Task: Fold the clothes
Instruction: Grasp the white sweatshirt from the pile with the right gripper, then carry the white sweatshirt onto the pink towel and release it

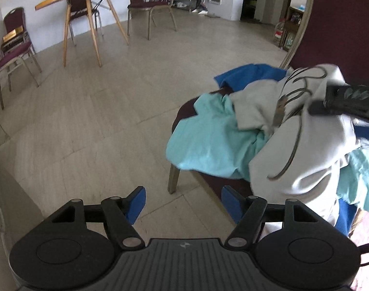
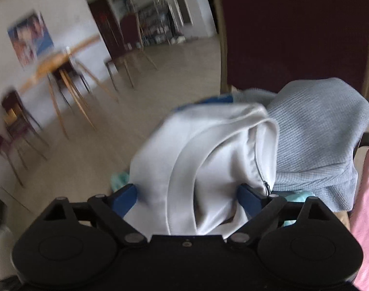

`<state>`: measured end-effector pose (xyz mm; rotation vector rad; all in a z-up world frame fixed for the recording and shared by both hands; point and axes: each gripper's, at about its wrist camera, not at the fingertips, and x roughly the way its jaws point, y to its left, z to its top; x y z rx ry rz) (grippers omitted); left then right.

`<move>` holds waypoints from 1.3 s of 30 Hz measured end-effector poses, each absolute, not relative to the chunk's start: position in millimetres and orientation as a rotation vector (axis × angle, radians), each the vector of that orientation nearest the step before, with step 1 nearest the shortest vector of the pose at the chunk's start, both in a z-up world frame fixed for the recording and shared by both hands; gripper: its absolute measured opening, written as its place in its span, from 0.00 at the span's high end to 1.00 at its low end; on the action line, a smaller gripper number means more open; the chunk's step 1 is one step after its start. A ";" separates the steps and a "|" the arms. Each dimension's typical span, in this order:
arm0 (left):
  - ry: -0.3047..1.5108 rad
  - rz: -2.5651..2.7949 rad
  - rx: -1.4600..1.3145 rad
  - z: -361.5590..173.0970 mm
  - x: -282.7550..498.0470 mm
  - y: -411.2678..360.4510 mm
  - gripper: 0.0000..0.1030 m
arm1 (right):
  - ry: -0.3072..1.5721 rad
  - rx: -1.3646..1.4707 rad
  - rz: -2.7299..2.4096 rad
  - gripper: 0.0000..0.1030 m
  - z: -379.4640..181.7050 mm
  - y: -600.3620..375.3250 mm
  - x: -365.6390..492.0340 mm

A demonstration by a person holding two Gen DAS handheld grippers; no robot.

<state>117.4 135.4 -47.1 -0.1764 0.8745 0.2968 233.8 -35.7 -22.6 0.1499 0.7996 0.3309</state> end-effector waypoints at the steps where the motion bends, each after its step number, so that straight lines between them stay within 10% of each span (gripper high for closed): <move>1: 0.865 0.296 -0.175 -43.2 113.3 135.3 0.34 | 0.791 0.131 0.314 0.80 -20.5 -31.9 231.7; 7: 0.806 0.288 -0.168 -20.0 89.2 134.8 0.34 | 0.590 0.194 0.302 0.95 46.0 -46.4 196.6; 20: 0.597 -0.024 -0.043 57.5 -2.5 37.6 0.28 | 0.063 0.348 0.029 0.95 231.4 -243.5 -25.8; 39: 0.762 -0.496 0.189 3.9 -58.8 -159.4 0.28 | 0.365 0.344 -0.380 0.95 120.6 -403.6 -153.7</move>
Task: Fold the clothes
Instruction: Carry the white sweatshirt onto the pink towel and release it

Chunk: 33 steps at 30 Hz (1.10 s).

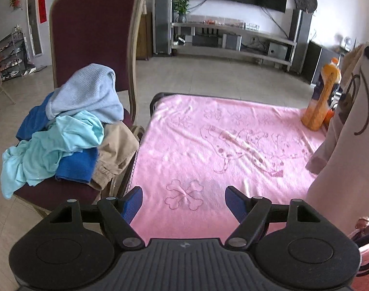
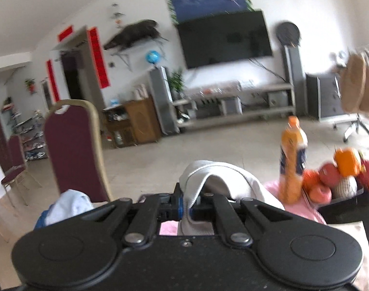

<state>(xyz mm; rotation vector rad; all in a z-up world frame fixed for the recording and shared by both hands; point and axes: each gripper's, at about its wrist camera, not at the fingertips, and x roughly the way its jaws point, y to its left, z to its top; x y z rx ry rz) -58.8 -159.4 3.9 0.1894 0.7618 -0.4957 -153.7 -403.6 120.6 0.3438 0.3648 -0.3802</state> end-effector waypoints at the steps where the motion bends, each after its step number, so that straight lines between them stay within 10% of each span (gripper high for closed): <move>1: 0.769 -0.490 0.190 1.8 -56.6 -161.1 0.28 | 0.374 0.361 -0.384 0.95 116.7 -408.5 -147.6; 18: 0.741 -0.424 0.149 17.5 -34.6 -165.4 0.28 | 0.070 0.505 -0.529 0.93 153.1 -426.5 -143.0; 25: 0.778 -0.400 0.165 7.2 -37.2 -154.5 0.28 | 0.623 0.612 -0.445 0.71 47.7 -432.3 -127.5; 33: 0.841 -0.411 0.159 -5.9 -28.4 -169.4 0.28 | 0.518 0.288 -0.478 0.40 84.2 -440.2 -171.4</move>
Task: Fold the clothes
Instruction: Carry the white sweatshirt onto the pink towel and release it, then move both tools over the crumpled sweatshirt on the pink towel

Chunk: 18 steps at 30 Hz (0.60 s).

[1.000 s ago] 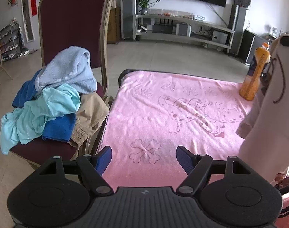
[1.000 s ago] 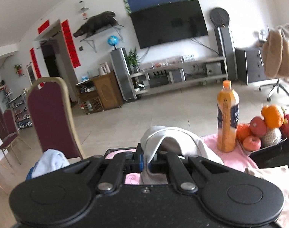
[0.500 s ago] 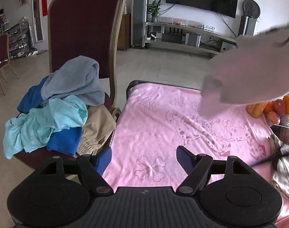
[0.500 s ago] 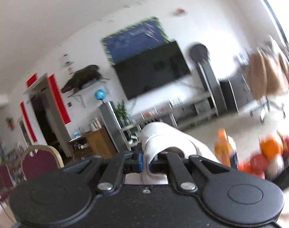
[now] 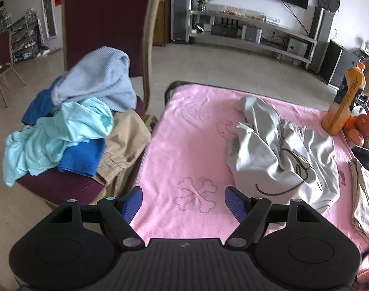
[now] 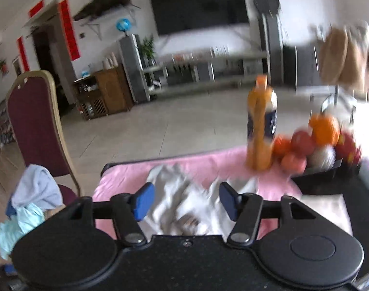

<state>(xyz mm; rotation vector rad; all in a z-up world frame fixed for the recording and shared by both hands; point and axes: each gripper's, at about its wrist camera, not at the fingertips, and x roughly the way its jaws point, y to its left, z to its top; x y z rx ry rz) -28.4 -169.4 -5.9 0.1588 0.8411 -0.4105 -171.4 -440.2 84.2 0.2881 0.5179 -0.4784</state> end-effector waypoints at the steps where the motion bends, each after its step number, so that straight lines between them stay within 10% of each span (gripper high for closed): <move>1: 0.852 -0.419 0.161 -9.4 -27.7 -173.1 0.28 | 0.512 0.242 -0.478 0.39 86.9 -441.9 -171.0; 18: 1.011 -0.500 0.221 -90.4 -11.3 -249.5 0.29 | 0.685 0.205 -0.484 0.37 -40.0 -486.5 -159.0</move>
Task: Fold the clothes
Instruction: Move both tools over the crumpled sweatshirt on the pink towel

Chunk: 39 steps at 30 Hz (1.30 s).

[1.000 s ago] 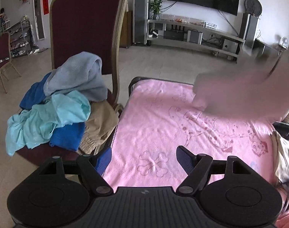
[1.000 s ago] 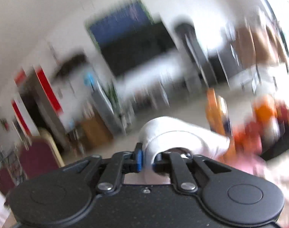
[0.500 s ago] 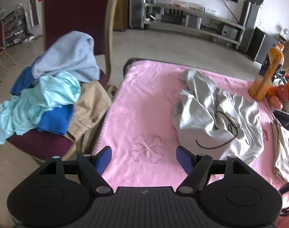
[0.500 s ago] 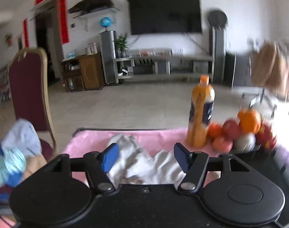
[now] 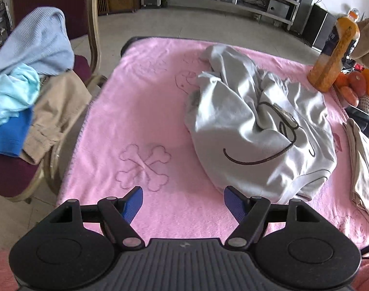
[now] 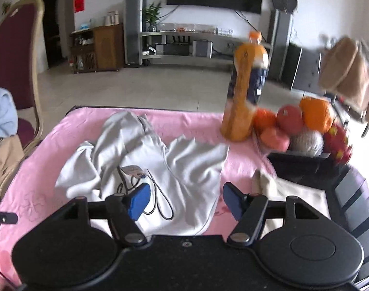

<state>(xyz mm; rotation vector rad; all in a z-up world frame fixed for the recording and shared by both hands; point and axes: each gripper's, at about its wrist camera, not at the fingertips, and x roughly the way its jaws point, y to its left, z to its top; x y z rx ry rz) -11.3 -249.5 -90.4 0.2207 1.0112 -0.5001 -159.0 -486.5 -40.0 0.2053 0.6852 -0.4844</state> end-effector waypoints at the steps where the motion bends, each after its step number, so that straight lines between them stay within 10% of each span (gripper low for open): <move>1: 1.018 -0.495 0.222 -94.0 -9.8 -252.6 0.29 | 0.685 0.232 -0.485 0.37 -48.8 -492.5 -158.0; 18: 1.071 -0.408 0.174 -122.9 11.4 -261.2 0.29 | 0.687 0.686 -0.512 0.37 -118.3 -544.8 -176.9; 27: 1.142 -0.414 0.078 -136.0 28.6 -246.6 0.65 | 0.704 0.772 -0.509 0.53 -129.0 -545.0 -174.2; 39: 1.203 -0.485 -0.099 -149.1 51.7 -267.4 0.45 | 0.738 0.879 -0.538 0.61 -147.1 -561.5 -163.3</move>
